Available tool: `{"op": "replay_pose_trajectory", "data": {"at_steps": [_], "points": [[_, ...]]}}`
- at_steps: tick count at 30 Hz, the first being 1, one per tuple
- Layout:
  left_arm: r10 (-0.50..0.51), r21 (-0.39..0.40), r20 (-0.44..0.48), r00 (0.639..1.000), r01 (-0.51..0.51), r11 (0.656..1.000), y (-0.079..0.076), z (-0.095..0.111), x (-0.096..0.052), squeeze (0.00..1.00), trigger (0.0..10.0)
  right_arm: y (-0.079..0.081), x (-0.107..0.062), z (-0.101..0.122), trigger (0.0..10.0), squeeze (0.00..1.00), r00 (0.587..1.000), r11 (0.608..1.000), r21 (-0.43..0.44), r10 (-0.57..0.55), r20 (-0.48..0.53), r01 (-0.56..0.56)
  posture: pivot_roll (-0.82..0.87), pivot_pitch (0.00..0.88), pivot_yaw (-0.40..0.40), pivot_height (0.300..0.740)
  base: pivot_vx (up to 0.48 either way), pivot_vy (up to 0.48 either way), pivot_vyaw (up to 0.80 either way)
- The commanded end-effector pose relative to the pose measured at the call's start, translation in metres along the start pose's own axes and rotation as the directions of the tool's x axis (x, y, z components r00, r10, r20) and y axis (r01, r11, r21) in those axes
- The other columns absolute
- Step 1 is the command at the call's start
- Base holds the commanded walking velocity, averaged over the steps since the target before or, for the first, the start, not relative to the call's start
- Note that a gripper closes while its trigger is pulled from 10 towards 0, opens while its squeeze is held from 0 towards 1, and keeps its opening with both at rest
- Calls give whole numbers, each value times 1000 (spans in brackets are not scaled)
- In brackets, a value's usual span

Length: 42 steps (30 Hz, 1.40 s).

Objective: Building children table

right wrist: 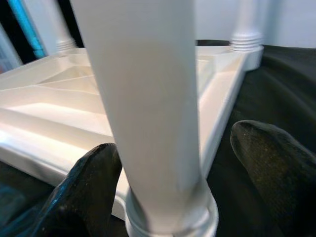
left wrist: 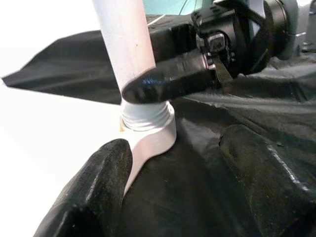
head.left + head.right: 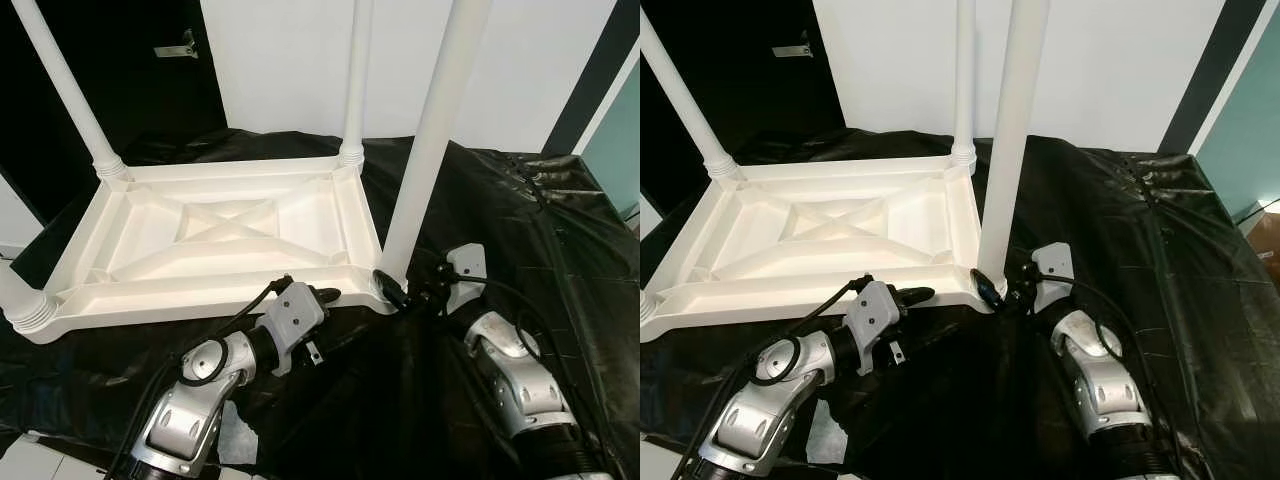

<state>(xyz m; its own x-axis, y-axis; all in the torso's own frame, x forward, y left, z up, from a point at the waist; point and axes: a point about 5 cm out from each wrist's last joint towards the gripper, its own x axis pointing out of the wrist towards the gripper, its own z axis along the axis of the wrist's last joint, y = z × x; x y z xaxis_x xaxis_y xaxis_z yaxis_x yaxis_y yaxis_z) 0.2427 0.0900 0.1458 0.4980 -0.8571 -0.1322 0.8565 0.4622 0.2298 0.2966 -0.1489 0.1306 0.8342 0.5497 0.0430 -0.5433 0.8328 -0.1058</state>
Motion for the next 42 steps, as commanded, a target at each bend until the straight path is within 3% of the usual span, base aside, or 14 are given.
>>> {"op": "replay_pose_trajectory", "data": {"at_steps": [1,8,12,13,15,16,18,19,28,30,34,35,41,42], "points": [[-19,-57,8,1000,19,998,-4,1,-1,0,10000,0,7,1,10000,0,998,997,-17,70,3,-70,-18,0,-8,740,0,0,0],[-101,-103,30,994,103,989,-12,4,-2,0,10000,-2,18,3,10000,0,982,981,-47,188,-12,-189,-14,0,-8,740,0,0,0],[-115,-103,38,993,118,988,-15,6,0,0,10000,-2,30,-2,10000,0,949,947,-79,306,-72,-311,2,0,-19,740,0,0,0],[-114,-103,38,993,118,988,-16,6,1,0,10000,-4,32,-3,7725,0,945,943,-84,316,-84,-322,8,0,-24,740,0,0,0],[-114,-103,37,993,117,988,-16,7,1,0,10000,-4,33,-4,7725,0,943,941,-87,320,-91,-328,8,0,-24,740,0,0,0],[-113,-105,35,993,116,988,-16,7,1,0,10000,-5,33,-4,4118,0,939,937,-91,329,-97,-337,8,0,-24,740,0,0,0],[-113,-105,35,993,116,988,-16,7,1,0,10000,-5,33,-4,4118,0,939,937,-91,329,-97,-337,8,0,-24,740,0,0,0],[-109,-106,32,994,112,988,-16,7,1,0,10000,-6,33,-5,0,0,936,933,-93,337,-102,-346,12,0,-27,740,0,0,0],[-80,-113,24,996,83,990,-18,7,1,0,10000,-12,29,-14,0,0,950,955,-34,287,-126,-293,18,0,-45,740,0,0,0],[-73,-112,23,997,75,991,-17,6,2,0,10000,-14,28,-18,10000,0,964,974,-51,210,-162,-221,10,0,-45,740,0,0,0],[-64,-109,17,998,66,992,-16,5,2,0,10000,-13,27,-21,10000,0,977,989,-69,120,-178,-134,3,0,-46,740,0,0,0],[-60,-109,15,998,62,992,-16,4,3,0,10000,-12,27,-23,10000,0,984,999,-44,-11,-175,3,-1,0,-44,740,0,0,0],[-58,-111,12,998,59,992,-16,4,3,0,10000,-9,26,-23,10000,0,979,993,-53,-112,-168,104,-9,0,-38,740,0,0,0],[-59,-113,11,998,60,992,-16,4,3,0,10000,-5,25,-24,10000,0,970,985,-48,-174,-169,168,-13,0,-36,740,0,0,0]]}}
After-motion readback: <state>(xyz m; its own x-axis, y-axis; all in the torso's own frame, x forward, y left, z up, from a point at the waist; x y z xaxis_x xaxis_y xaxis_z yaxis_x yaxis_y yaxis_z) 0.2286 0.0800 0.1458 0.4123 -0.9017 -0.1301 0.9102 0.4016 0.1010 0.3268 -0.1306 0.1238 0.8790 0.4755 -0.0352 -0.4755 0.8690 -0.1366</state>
